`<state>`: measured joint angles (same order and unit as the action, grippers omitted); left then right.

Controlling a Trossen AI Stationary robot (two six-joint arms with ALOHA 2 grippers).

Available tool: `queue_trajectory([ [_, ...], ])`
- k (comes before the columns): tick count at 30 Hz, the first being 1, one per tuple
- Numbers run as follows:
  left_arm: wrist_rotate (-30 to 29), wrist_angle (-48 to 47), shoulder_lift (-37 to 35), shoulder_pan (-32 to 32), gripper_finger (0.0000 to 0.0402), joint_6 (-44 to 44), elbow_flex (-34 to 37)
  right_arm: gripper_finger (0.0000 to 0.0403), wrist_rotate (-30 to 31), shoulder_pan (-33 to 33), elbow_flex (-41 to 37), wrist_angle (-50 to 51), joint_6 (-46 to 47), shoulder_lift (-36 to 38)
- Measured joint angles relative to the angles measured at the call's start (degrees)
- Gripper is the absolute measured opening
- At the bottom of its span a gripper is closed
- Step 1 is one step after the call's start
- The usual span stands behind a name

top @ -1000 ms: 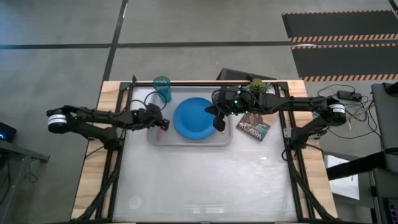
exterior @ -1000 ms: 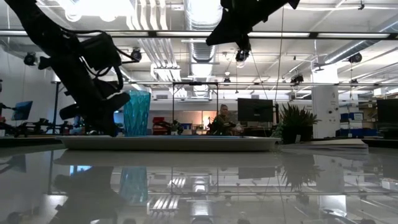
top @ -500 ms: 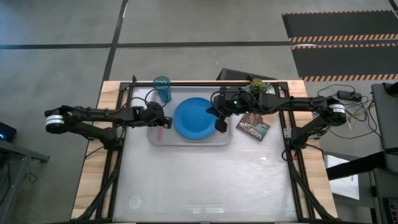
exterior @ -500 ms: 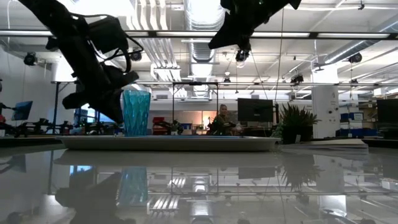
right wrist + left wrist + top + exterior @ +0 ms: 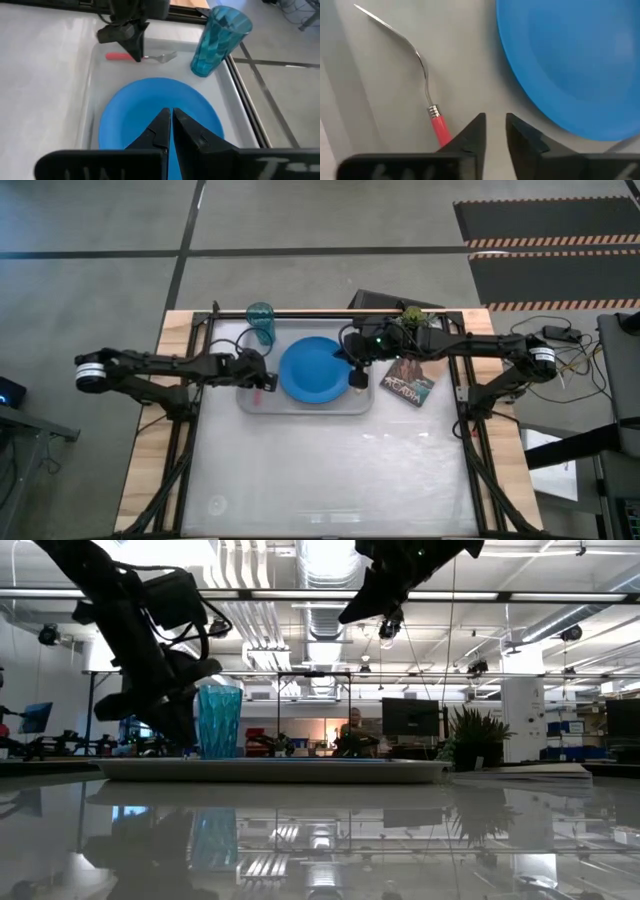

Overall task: Pick and place plate/cup/fork/spoon on tray
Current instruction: Adjust the pink fork on the gray tray

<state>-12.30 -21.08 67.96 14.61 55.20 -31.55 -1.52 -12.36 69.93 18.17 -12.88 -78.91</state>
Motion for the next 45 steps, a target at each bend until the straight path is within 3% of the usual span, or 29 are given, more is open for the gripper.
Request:
queue_trajectory([
  [7, 0.1, 0.0, 3.0, 0.0, 0.0141, 0.0, 0.0, 0.0009, 0.0, -1.8, 0.0, -0.1, -1.4, 0.1],
  [12, 0.0, 0.2, 6.3, 0.0, 0.0172, 0.0, 0.0, 0.0009, 0.0, -3.1, 0.0, -3.4, -1.7, 0.1],
  [45, 0.0, 1.1, 8.8, 0.0, 0.0174, -0.5, 0.1, 0.0009, -0.4, -3.2, -0.3, -3.5, -3.6, 0.1],
])
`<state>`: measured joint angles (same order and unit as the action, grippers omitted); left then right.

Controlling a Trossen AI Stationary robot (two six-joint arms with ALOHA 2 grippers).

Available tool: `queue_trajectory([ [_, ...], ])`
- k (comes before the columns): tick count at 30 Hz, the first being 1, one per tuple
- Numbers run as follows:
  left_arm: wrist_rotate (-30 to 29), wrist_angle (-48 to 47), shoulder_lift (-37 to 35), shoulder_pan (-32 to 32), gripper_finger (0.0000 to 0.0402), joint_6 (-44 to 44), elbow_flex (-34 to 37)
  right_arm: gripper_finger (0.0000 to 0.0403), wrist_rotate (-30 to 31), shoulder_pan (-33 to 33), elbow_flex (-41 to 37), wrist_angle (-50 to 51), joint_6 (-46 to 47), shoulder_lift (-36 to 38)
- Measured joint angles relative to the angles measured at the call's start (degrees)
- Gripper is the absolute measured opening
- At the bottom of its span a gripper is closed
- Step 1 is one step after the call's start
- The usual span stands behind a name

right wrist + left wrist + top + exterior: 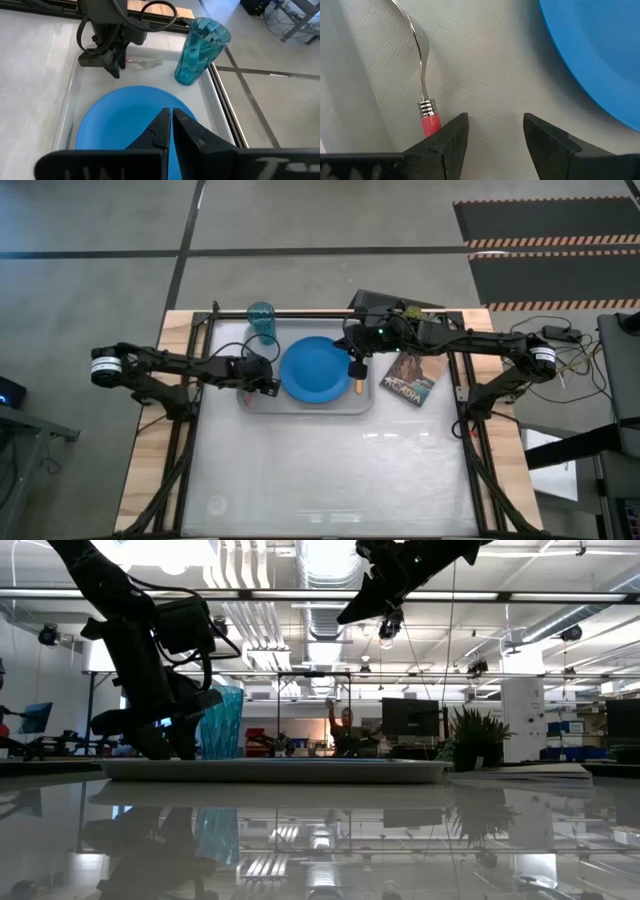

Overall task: Pick and place plate/cup/fork/spoon on tray
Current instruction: Adjust the pink fork on the gray tray

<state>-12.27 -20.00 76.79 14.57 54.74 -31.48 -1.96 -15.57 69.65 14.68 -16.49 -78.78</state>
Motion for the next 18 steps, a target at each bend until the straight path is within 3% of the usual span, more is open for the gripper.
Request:
queue_trajectory([
  [5, -0.1, -0.1, 0.0, 0.0, 0.0139, 0.0, 0.1, 0.0009, 0.0, 0.0, -0.9, 0.0, -0.1, 0.0],
  [14, -2.0, -0.2, 0.0, 0.0, 0.0011, -0.4, 0.3, 0.0009, -0.1, 0.0, -1.9, 0.1, 0.8, 0.7],
  [18, -2.8, 0.0, 0.1, 0.0, 0.0005, -1.1, 0.3, 0.0009, -3.0, 0.0, -4.1, -0.1, 2.9, 3.6],
])
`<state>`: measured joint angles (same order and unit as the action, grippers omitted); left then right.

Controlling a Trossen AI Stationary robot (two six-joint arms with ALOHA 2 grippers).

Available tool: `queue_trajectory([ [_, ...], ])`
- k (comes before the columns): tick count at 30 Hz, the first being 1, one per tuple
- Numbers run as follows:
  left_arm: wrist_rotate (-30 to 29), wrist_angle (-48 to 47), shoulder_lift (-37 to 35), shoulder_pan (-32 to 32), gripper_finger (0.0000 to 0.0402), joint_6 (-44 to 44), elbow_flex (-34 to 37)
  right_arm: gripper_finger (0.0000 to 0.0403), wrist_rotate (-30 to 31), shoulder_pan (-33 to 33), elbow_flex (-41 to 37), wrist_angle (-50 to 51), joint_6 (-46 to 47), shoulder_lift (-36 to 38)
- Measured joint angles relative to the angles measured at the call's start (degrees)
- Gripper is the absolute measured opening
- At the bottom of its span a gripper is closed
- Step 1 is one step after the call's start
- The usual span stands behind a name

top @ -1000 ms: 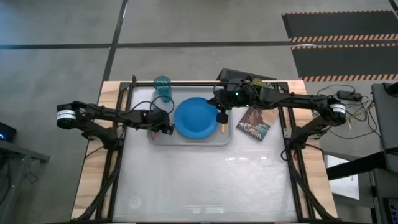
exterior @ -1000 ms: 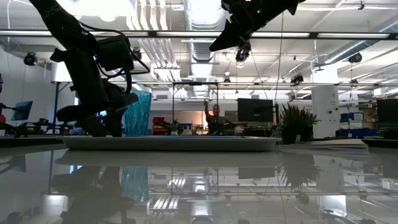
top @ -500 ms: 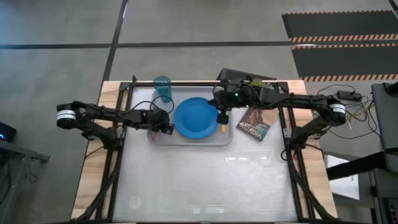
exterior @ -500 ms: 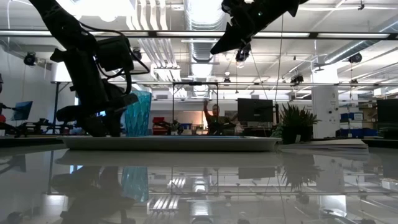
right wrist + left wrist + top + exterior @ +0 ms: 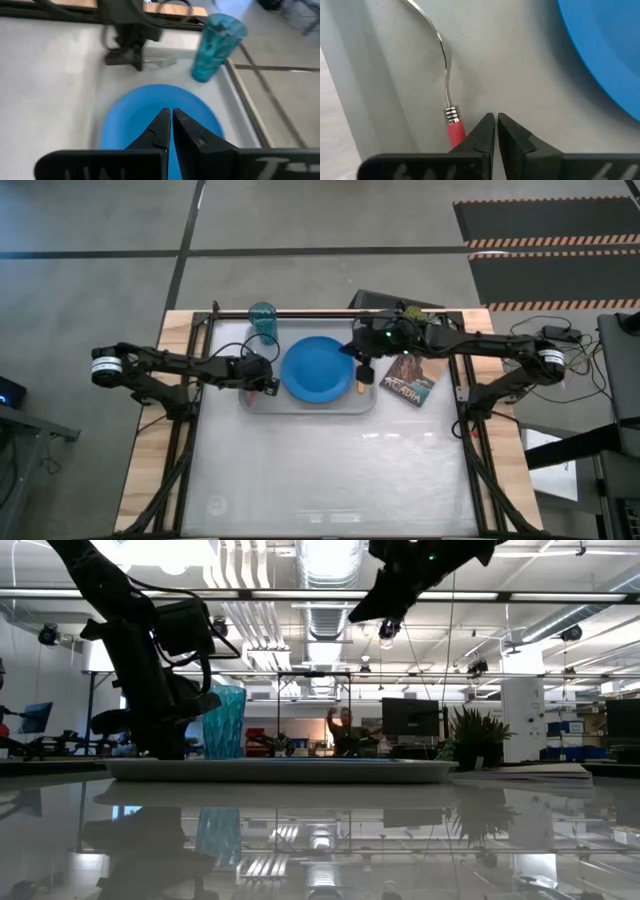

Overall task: Pick and place plate/cup/fork/spoon on tray
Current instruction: Adjust the pink fork on the gray tray

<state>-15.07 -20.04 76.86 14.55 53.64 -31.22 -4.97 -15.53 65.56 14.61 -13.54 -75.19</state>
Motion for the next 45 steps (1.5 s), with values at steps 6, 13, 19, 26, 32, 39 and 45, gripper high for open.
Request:
queue_trajectory([
  [6, 0.2, -2.9, -1.4, -1.1, 0.0001, -1.1, -3.5, 0.0009, -4.1, 0.5, -5.3, -0.9, 4.0, 6.2],
  [13, -0.2, -17.0, -4.9, 0.3, 0.0002, 1.3, -6.5, 0.0009, -4.1, 1.0, -10.6, -3.3, 6.2, 11.9],
  [19, 0.9, -14.0, -5.6, 1.1, 0.0047, 0.1, -4.8, 0.0009, -4.1, 1.6, -13.3, -3.9, 6.9, 14.8],
  [26, -2.6, -13.2, -5.5, 1.2, 0.0118, 0.0, -3.6, 0.0009, -4.1, 2.4, -15.5, -4.0, 7.7, 16.9],
  [32, -2.3, -6.8, -5.5, 1.2, 0.0132, 0.1, 0.1, 0.0009, -4.1, 3.0, -17.4, -4.4, 9.3, 18.2],
  [39, -2.6, -0.7, -5.1, 1.1, 0.0117, 1.4, 4.8, 0.0009, -4.1, 2.9, -17.6, -4.5, 10.1, 18.1],
  [45, -4.0, 2.0, -4.6, 0.9, 0.0039, 1.6, 5.9, 0.0009, -4.1, 2.9, -17.6, -5.5, 10.6, 18.1],
])
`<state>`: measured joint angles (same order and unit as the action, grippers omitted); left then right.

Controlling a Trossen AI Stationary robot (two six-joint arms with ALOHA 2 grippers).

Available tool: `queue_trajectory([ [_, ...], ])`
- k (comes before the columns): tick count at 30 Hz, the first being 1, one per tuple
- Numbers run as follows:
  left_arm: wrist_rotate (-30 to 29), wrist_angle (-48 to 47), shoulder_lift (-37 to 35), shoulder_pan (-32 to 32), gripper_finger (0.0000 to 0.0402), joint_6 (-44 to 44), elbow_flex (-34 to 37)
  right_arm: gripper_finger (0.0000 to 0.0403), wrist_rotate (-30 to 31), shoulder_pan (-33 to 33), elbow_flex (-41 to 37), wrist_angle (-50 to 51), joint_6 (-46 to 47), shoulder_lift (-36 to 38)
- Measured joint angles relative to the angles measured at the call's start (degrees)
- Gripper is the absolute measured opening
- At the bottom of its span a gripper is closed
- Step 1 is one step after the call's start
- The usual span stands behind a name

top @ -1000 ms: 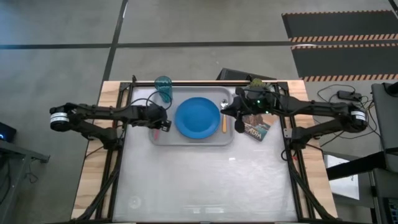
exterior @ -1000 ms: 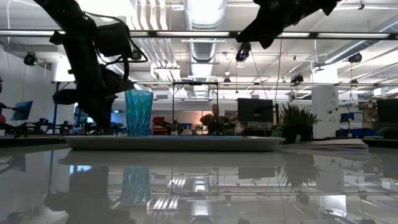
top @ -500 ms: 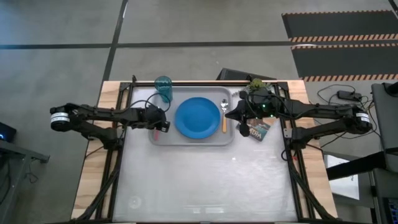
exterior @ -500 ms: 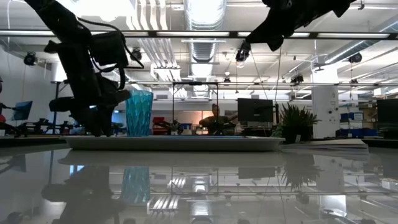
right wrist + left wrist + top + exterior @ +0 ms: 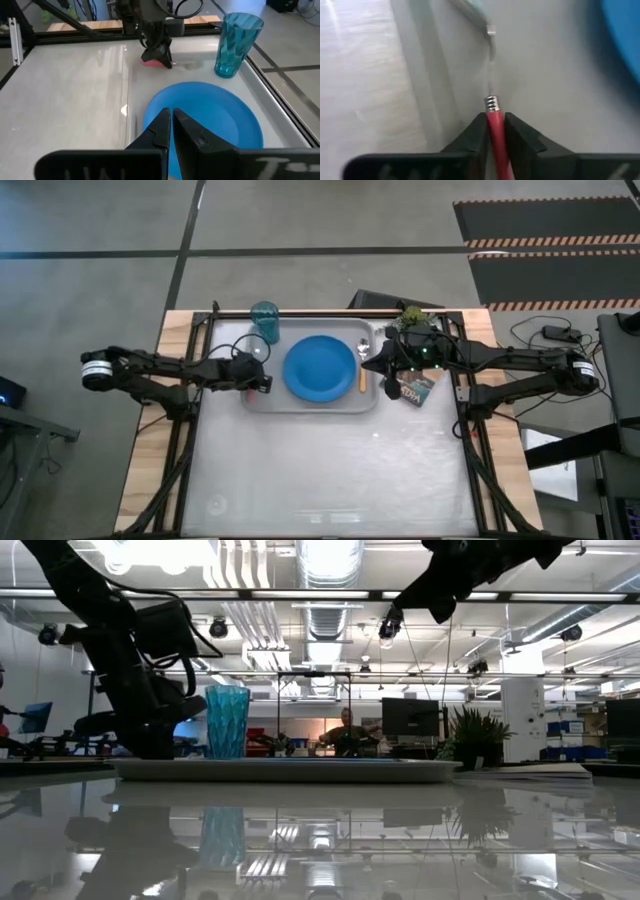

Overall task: Pick and place plate/cup/fork/spoon on tray
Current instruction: Adjust the pink fork on the gray tray

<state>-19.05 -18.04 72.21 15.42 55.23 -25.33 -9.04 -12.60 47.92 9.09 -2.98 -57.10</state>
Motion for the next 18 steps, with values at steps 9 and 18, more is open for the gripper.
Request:
queue_trajectory([
  [9, 0.6, -1.6, 0.1, -0.2, 0.0020, -1.7, -2.1, 0.0009, 0.0, 0.0, 0.0, -0.7, 0.1, 0.0],
  [18, -4.7, -21.1, 0.6, -2.5, 0.0017, -0.2, -13.2, 0.0009, 0.0, 0.0, -0.3, -0.7, 0.0, 0.0],
])
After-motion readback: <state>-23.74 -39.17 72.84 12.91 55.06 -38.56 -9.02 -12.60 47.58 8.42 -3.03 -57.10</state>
